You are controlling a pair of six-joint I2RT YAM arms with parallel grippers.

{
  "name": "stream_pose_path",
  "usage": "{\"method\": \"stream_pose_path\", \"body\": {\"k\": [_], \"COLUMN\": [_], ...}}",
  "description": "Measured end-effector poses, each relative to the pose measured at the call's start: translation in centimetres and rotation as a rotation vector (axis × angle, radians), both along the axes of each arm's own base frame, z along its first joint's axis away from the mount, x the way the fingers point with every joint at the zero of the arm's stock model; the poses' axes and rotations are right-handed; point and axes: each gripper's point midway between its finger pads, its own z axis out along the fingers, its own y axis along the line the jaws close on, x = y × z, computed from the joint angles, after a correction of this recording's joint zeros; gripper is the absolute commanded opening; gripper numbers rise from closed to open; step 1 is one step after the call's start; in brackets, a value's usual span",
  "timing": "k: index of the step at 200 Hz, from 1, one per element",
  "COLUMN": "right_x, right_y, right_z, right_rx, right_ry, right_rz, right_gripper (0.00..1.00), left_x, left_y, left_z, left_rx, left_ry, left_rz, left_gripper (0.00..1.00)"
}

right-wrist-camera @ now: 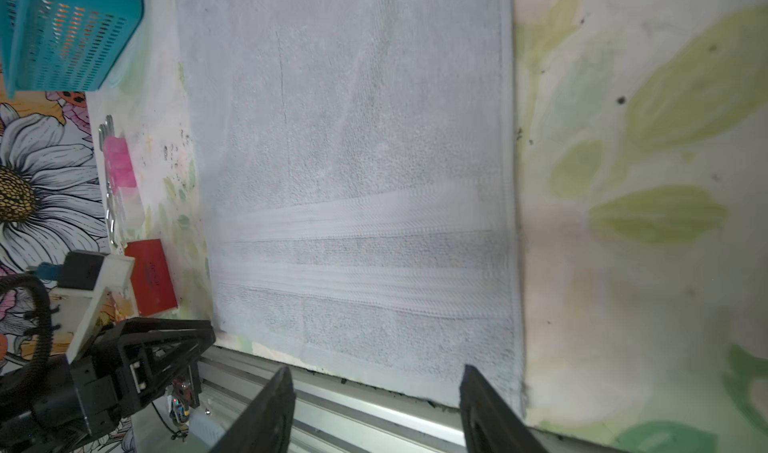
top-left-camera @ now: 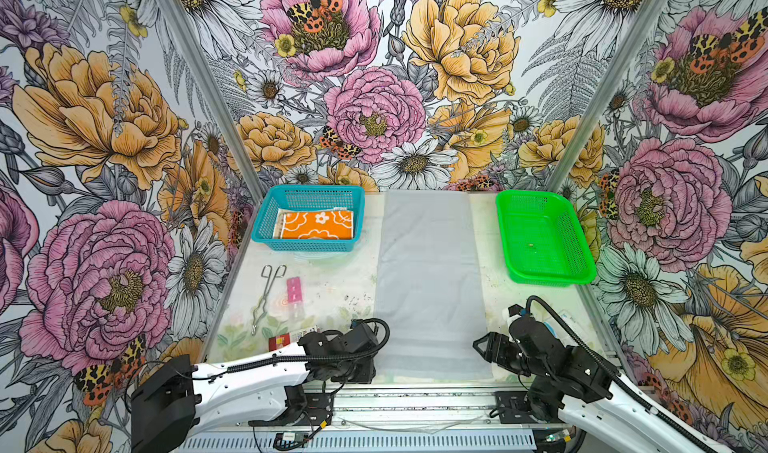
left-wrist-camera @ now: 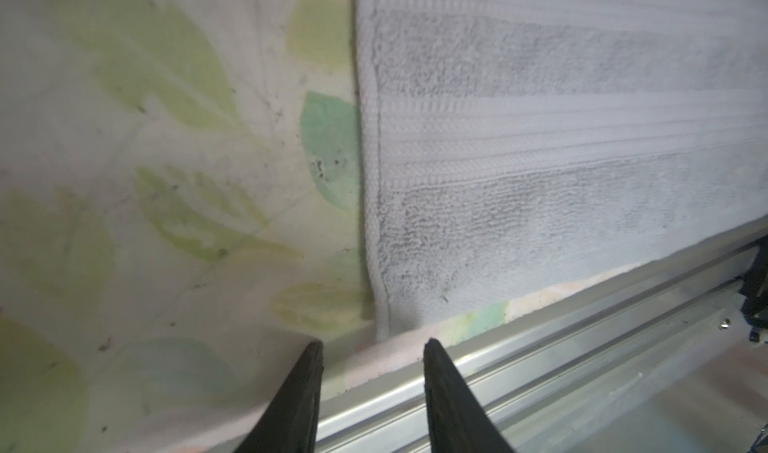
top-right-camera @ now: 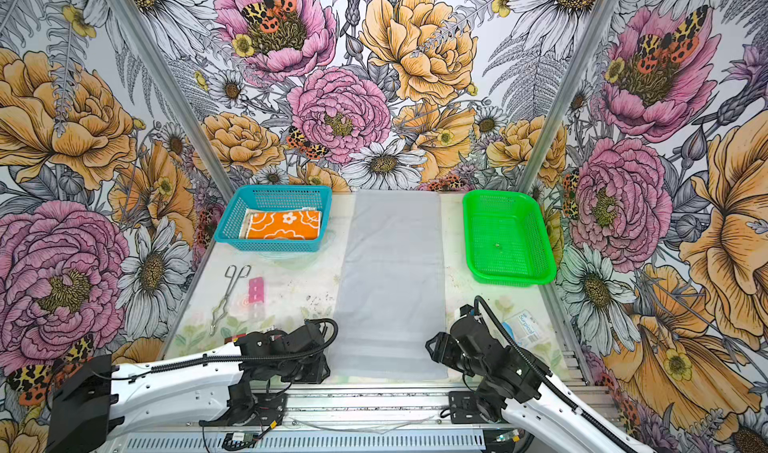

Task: Fold and stack the towels
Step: 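Bring the right gripper back and grasp the towel's near corners with both grippers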

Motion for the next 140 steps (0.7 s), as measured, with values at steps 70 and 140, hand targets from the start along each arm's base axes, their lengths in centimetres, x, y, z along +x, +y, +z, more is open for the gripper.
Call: {"method": "stream_pose_path", "body": {"k": [70,140], "right_x": [-1.9,-3.3], "right_y": [-1.2,-2.1], "right_z": [-3.3,-5.1], "right_rx": [-0.149,-0.192], "right_ry": [0.098,0.159], "right_rz": [-0.03,-0.056], "right_gripper": [0.59,0.51], "left_x": [1.2,1.5], "left_y": [-1.7,-2.1], "left_z": [-0.2,-0.4], "left_rx": [0.0,-0.001], "left_ry": [-0.016,-0.025], "left_rz": [-0.001,0.001], "left_gripper": [0.22,0.0]}}
